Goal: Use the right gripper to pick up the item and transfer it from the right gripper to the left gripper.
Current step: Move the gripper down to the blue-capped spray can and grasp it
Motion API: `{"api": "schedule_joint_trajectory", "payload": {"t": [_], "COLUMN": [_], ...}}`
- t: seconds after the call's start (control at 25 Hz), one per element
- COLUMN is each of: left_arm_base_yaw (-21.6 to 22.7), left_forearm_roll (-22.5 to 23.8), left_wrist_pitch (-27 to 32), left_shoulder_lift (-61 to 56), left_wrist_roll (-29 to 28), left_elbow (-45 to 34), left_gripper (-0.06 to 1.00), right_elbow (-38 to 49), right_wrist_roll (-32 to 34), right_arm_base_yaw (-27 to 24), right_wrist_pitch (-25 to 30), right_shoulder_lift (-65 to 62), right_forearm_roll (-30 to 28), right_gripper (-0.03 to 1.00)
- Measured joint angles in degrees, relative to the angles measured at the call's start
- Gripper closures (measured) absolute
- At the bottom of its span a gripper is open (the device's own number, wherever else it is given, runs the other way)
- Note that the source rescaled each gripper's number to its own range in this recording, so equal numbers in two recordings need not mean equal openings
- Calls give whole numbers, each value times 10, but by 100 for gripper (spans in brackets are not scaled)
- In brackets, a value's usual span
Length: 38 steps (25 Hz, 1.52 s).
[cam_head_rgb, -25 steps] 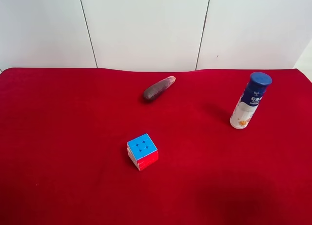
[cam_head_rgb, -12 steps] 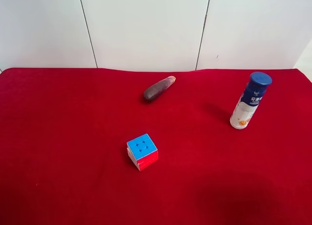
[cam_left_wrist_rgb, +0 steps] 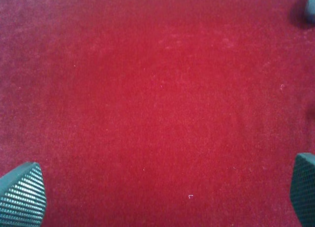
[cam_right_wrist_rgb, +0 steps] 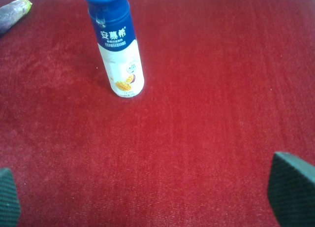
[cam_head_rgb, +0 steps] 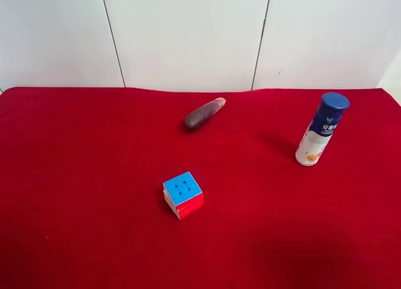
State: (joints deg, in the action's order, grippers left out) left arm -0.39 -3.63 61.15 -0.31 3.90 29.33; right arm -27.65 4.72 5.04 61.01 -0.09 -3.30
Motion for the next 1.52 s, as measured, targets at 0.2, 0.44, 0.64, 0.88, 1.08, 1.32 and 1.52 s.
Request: {"api": "schedule_joint_trajectory", "payload": {"t": [0.2,0.44,0.64,0.88,1.08,1.32,1.52], "left_arm_base_yaw": [0,0,0,0,0,0,0], "left_forearm_roll": [0,0,0,0,0,0,0], "left_wrist_pitch": [0,0,0,0,0,0,0], "left_shoulder_lift": [0,0,0,0,0,0,0], "left_wrist_roll": [0,0,0,0,0,0,0], "left_elbow": [0,0,0,0,0,0,0], "left_gripper": [-6,-6,-6,-6,-6,-6,-6], "right_elbow": [0,0,-1,-65,-154,-256,-326], "right_wrist_roll": [0,0,0,0,0,-15,-25], "right_arm_base_yaw": [0,0,0,-1,-1,-1,-1], "right_wrist_pitch": [0,0,1,8,8,7,35], "right_shoulder_lift": [0,0,2,129,287,466,600], "right_forearm_roll": [0,0,20,33,33,33,33], "right_gripper": [-3,-3,-3,-3,-3,-3,-3]}}
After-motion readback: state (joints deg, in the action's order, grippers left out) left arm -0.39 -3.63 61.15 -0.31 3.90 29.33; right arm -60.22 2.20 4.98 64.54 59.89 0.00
